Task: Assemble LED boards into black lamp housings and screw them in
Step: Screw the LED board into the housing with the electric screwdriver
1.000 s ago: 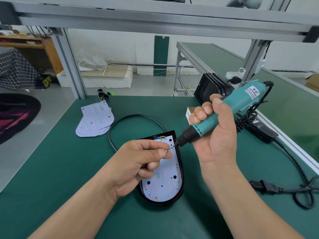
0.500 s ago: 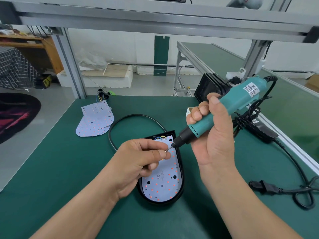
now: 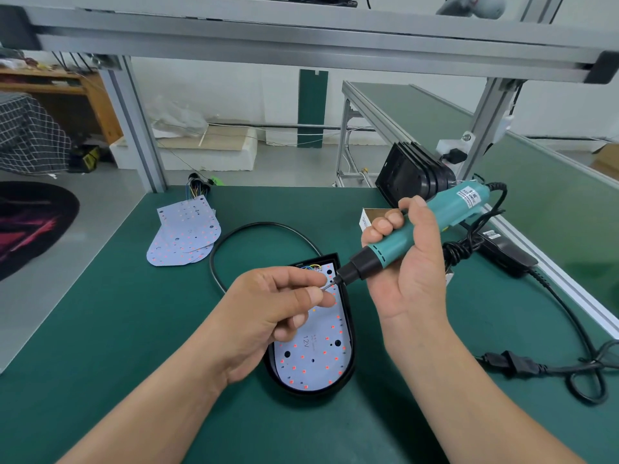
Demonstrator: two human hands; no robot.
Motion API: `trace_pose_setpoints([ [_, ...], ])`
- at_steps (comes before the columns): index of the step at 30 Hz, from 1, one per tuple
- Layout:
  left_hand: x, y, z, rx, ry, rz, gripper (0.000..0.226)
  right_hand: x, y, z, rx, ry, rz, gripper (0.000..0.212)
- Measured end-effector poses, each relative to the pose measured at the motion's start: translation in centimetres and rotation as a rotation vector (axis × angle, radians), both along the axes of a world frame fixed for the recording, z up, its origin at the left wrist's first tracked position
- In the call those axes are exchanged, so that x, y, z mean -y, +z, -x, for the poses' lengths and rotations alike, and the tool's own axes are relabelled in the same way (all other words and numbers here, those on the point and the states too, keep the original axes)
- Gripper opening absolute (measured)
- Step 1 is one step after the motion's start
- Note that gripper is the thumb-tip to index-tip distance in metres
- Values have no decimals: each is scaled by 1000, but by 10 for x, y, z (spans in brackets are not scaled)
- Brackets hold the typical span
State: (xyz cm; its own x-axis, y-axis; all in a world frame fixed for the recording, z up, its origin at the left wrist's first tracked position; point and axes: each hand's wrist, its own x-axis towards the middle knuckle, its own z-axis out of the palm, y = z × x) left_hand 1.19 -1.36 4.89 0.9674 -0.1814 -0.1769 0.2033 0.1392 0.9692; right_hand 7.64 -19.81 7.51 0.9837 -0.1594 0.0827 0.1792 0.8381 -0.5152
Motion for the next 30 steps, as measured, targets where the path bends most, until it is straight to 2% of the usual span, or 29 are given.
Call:
trace_pose_setpoints([
  [5,-1,1,0,-22,0,15,21,1,2,0,-4,-2,-7,10],
  [8,-9,2,-7,16,118,-55,15,2,3,0,-4,5,-17,10],
  [9,-14,1,-10,63,188,-176,17,2,2,0,-4,8,-16,10],
  [12,-28,-4,-18,251,339,-734,8,1,1,1,1,28,15,9],
  [17,-29,-12,-20,170,234,-1030,68,-3,-1,4,-1,120,80,9],
  [30,-17,-19,-30,163,203,-1202,71,-3,-1,9,86,217,273,7],
])
